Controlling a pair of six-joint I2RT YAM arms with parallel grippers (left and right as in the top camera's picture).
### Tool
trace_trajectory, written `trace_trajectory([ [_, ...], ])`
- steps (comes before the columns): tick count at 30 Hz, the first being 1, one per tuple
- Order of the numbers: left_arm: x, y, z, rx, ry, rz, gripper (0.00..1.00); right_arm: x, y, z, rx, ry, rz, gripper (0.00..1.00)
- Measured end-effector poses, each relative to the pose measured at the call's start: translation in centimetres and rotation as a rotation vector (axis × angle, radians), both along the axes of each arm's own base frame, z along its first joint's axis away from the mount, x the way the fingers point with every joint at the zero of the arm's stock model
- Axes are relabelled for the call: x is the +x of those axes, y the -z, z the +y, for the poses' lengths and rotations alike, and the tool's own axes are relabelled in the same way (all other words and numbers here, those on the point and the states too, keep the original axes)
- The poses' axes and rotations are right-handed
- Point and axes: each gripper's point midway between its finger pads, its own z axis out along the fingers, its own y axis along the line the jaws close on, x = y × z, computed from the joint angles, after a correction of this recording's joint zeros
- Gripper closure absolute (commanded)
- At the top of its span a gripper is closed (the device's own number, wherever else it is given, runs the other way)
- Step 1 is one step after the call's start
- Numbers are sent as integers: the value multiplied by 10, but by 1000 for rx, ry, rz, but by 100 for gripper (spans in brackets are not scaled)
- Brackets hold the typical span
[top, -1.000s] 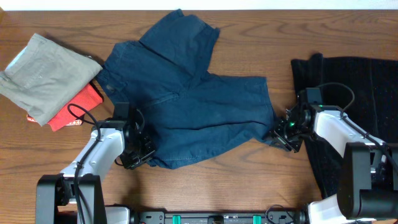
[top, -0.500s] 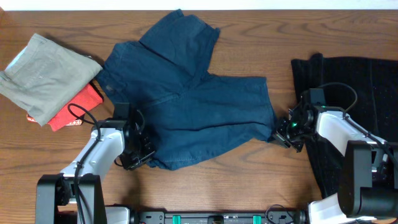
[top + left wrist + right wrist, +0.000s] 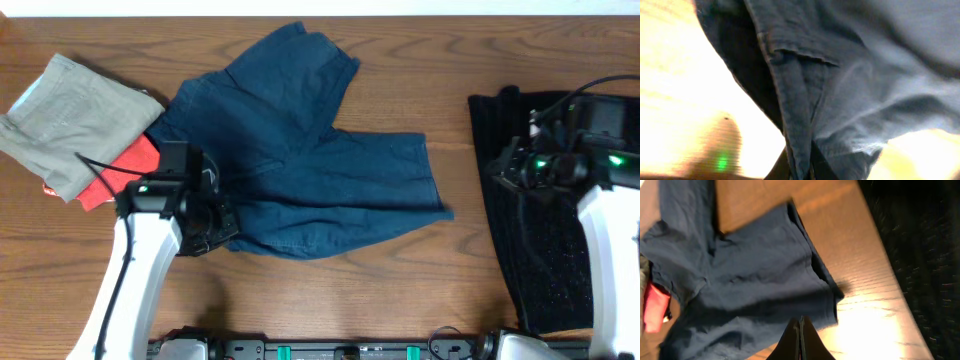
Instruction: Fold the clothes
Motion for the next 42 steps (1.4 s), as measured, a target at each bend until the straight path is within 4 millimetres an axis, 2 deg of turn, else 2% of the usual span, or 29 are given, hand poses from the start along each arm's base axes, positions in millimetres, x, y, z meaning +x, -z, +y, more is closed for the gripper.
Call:
trace_trajectory([
  [4, -1, -24, -17, -42, 70, -103, 94, -5, -29, -3, -43, -6, -69, 99],
  [5, -3, -28, -20, -45, 87, -120, 94, -7, -33, -3, -50, -8, -78, 94],
  [7, -6, -34, -24, -41, 112, -150, 94, -16, -33, -2, -49, -8, -54, 74],
  [11, -9, -35, -18, 3, 115, -159, 94, -37, -21, 1, -42, -14, 44, 45],
  [14, -11, -33, -15, 25, 113, -145, 94, -47, -4, 5, -35, -24, 103, 42],
  [19, -17, -27, -12, 40, 113, -95, 94, -72, 49, 18, 1, -18, 244, 39],
  [22, -22, -23, -10, 51, 113, -61, 94, -89, 80, 24, 29, 11, 328, 33],
  [25, -22, -20, -10, 56, 113, -46, 94, -99, 101, 31, 64, 34, 371, 31],
  [28, -23, -19, -9, 57, 113, -37, 94, -108, 120, 36, 102, 67, 401, 25],
  [35, -23, -19, -9, 60, 113, -33, 94, -110, 152, 39, 144, 146, 388, 21],
  [42, -23, -19, -9, 60, 113, -33, 94, -95, 165, 39, 165, 192, 307, 22],
])
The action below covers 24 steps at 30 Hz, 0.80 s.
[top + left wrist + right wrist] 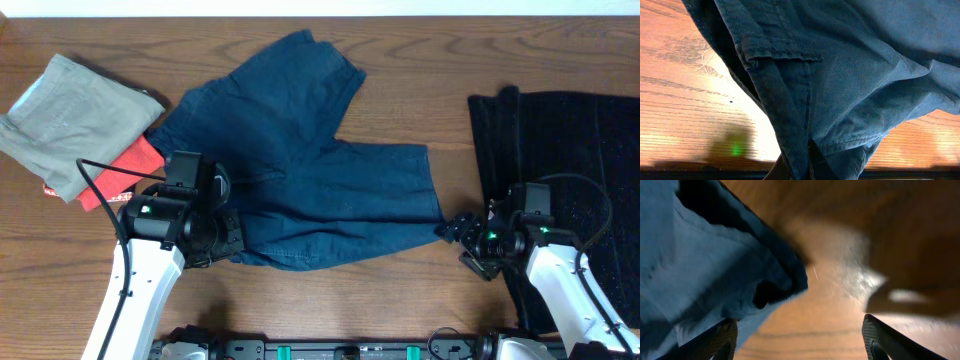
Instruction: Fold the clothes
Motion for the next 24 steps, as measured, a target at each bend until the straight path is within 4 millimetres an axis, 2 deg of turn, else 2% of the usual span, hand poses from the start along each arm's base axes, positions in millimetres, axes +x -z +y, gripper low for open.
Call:
trace_trajectory([
  [6, 0, 0, 0, 0, 0, -1, 94, 9, -1, 8, 19, 9, -36, 22],
  [11, 1, 0, 0, 0, 0, -2, 94, 23, -9, 17, 65, 9, -99, 22],
  [16, 1, 0, 0, 0, 0, -5, 94, 37, -14, 18, 65, 19, -154, 25],
  [19, 1, 0, 0, -1, 0, -5, 94, 37, -14, 18, 62, 28, -151, 29],
  [21, 1, 0, 0, -1, 0, -5, 94, 36, -13, 18, 56, 29, -144, 36],
  [24, 1, 0, 0, -1, 0, -5, 94, 33, -11, 25, 46, -1, -138, 60],
])
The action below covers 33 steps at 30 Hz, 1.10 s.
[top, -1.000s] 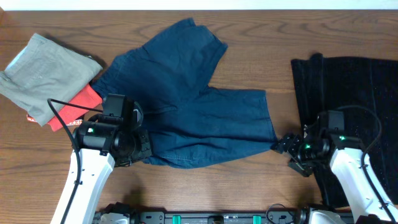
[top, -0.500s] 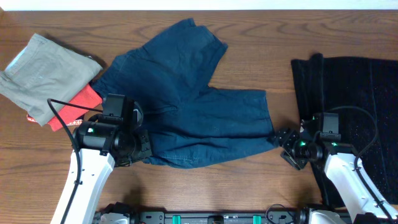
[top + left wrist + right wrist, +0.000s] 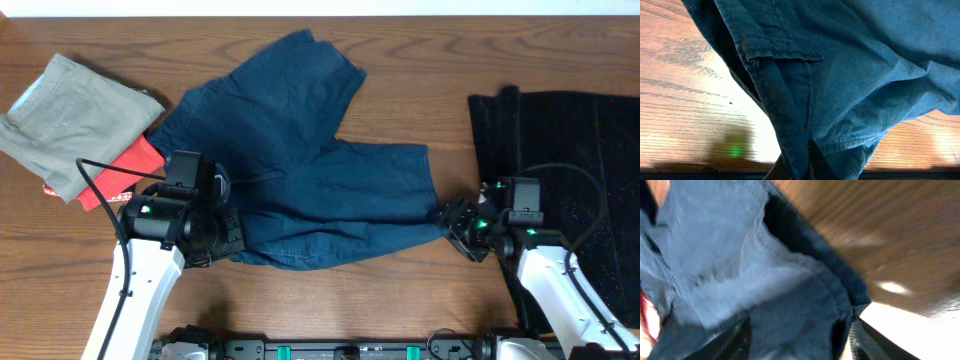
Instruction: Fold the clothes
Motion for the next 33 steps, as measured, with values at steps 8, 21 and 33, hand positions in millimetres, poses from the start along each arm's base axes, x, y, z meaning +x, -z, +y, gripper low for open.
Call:
trace_trajectory([
  [8, 0, 0, 0, 0, 0, 0, 94, -9, 12, 8, -41, -45, 34, 99],
  [21, 30, -12, -24, -131, 25, -128, 94, 46, -79, -37, -158, -50, -143, 99],
  [33, -30, -23, -65, -347, 115, 101, 94, 19, -170, -96, -299, -11, -85, 99],
])
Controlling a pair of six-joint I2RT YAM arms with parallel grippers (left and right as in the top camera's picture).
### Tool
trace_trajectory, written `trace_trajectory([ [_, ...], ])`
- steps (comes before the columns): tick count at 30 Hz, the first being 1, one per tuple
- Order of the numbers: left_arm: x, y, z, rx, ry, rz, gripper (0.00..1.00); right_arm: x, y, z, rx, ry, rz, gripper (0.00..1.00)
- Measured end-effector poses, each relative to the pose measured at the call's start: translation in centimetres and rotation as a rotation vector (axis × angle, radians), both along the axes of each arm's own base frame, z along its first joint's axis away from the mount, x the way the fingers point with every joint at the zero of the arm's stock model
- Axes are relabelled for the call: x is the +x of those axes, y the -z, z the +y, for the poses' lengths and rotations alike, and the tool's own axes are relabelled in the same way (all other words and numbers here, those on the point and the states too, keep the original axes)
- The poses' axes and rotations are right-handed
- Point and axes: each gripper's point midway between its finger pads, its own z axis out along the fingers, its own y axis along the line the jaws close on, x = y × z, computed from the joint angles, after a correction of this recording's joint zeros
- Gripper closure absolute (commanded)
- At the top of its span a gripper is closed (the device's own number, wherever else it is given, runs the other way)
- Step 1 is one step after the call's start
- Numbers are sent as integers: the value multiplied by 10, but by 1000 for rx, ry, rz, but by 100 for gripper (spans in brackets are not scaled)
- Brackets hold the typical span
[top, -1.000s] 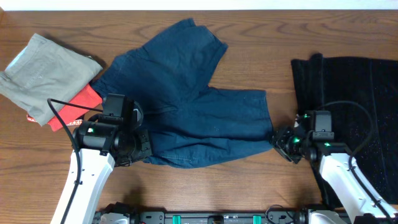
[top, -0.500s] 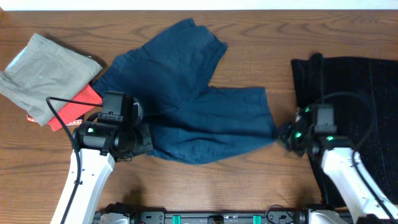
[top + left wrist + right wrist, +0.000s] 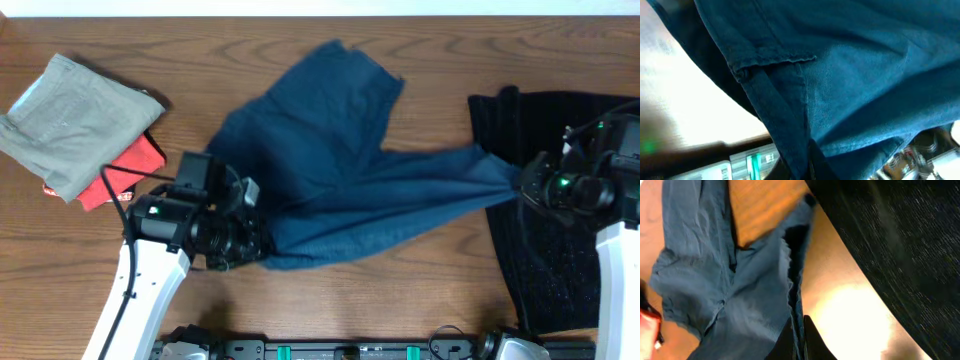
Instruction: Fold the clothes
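Observation:
A pair of dark blue shorts [image 3: 330,170] hangs stretched between my two grippers above the wooden table [image 3: 430,290]. My left gripper [image 3: 245,245] is shut on the waistband corner [image 3: 790,145] near the belt loop, at the lower left. My right gripper [image 3: 520,187] is shut on the hem of one leg [image 3: 797,315], pulled out toward the right over the edge of a black garment [image 3: 570,230]. The other leg lies toward the back middle of the table.
A folded khaki garment [image 3: 75,120] lies on a red one [image 3: 125,172] at the back left. The black sparkly garment [image 3: 900,255] covers the right side of the table. The rig's base bar [image 3: 330,350] runs along the front edge.
My right gripper has shut on the leg hem and now holds it up and farther right. The shorts are lifted and stretched, shifted right. My left gripper is also raised with the waistband.
First the shorts lay flat with my left gripper shut on the waistband and my right arm off over the black garment. Then my right gripper stood open at the leg hem, then closer on it. Now both hold the shorts stretched above the table.

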Motion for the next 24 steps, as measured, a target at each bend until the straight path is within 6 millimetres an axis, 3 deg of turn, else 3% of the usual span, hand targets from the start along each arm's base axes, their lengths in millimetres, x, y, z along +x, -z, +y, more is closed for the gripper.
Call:
trace_trajectory([
  [5, -33, -13, 1, -28, 12, 61, 94, -16, -9, -1, -35, -43, 39, 99],
  [9, -45, -30, -1, -76, 15, -23, 94, -13, -32, 0, -74, -86, -34, 99],
  [13, -30, -45, -1, -96, -20, -192, 94, 9, -66, 6, -131, -157, -194, 99],
  [16, -15, -51, 6, -61, -93, -275, 94, 28, -81, 18, -158, -228, -292, 99],
  [20, 7, -47, 21, 18, -254, -286, 94, 56, -85, 40, -177, -326, -369, 99],
  [24, 19, -35, 37, 102, -416, -210, 94, 86, -69, 65, -171, -413, -372, 99],
])
